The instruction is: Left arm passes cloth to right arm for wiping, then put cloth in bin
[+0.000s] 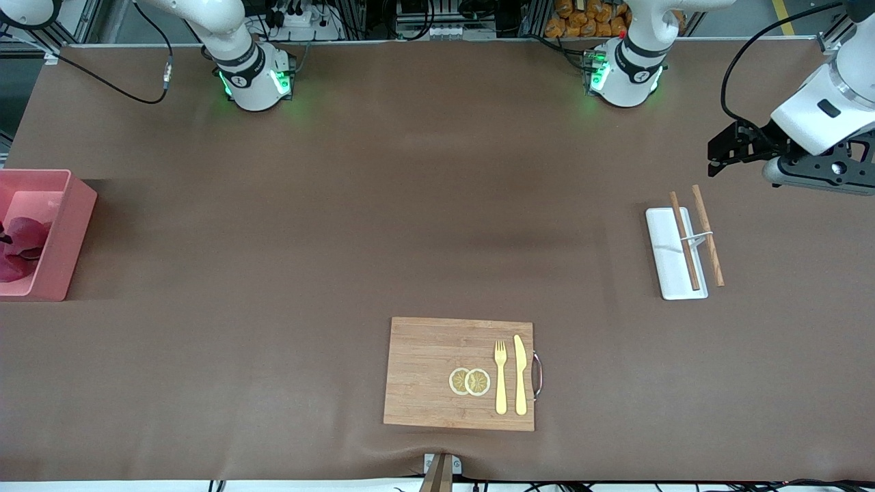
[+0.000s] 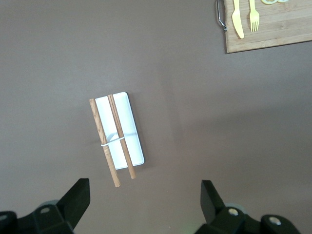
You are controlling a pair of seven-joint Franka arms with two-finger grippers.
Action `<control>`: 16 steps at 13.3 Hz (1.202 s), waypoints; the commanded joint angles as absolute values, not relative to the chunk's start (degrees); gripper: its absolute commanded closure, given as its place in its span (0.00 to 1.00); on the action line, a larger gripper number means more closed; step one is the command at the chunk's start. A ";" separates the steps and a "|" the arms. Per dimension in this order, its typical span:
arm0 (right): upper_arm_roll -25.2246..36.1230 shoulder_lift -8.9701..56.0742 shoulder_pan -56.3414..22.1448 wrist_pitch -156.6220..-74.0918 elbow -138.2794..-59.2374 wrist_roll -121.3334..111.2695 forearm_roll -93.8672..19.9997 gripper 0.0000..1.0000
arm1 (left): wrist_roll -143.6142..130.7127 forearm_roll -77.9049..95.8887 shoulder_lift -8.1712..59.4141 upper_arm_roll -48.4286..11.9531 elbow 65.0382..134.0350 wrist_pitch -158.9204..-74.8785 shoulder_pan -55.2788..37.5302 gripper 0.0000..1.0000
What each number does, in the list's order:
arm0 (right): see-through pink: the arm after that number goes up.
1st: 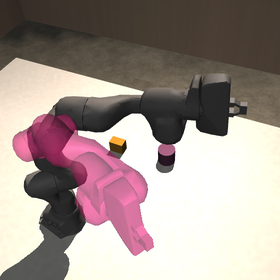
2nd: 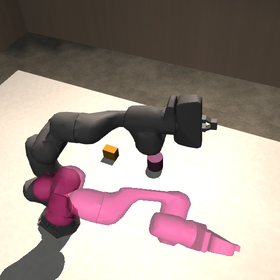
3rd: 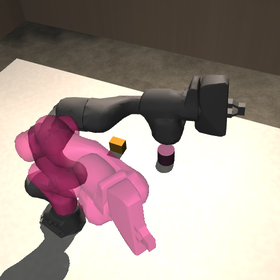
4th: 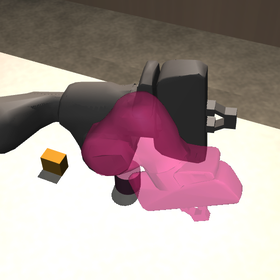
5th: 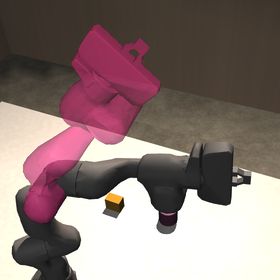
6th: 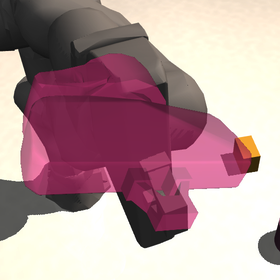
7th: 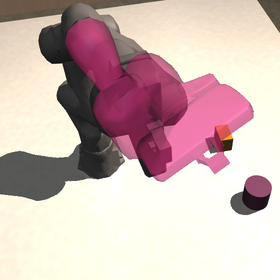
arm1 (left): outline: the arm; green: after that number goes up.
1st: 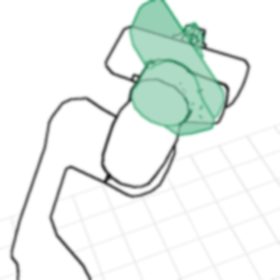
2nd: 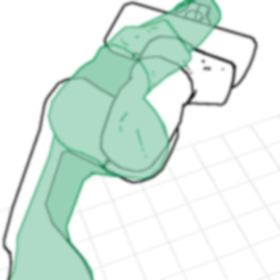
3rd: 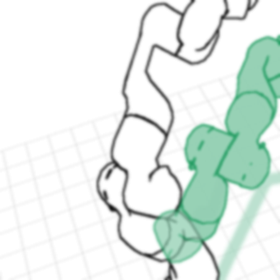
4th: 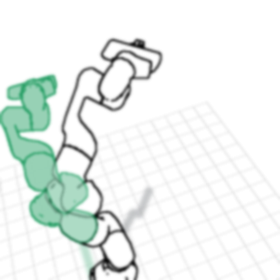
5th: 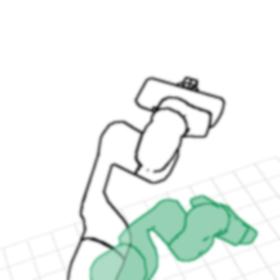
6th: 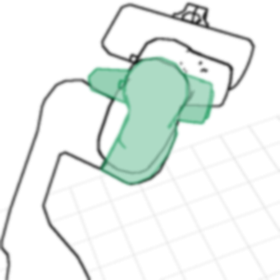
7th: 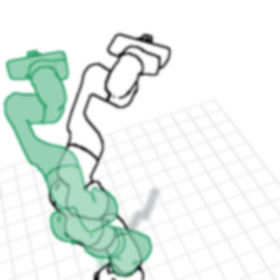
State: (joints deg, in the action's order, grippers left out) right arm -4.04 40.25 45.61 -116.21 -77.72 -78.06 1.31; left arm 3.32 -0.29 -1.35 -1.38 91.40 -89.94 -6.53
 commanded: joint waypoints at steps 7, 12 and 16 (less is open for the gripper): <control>-4.83 27.96 32.19 -94.16 -73.83 -51.27 3.43 0.00 | 3.25 0.35 -1.58 -1.67 90.97 -90.09 -6.15 0.00; -4.92 19.46 24.28 -88.60 -80.30 -29.49 3.25 0.00 | 3.34 0.26 -1.49 -1.67 90.97 -90.18 -6.15 0.00; -5.01 11.00 15.58 -86.32 -87.01 -11.38 2.37 0.00 | 3.08 0.00 -1.49 -1.58 90.97 -90.79 -6.15 0.00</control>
State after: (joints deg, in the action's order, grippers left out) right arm -5.29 17.01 19.06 -86.51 -81.24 -18.43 2.25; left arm 3.32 -0.29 -1.35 -1.32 91.38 -90.39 -6.47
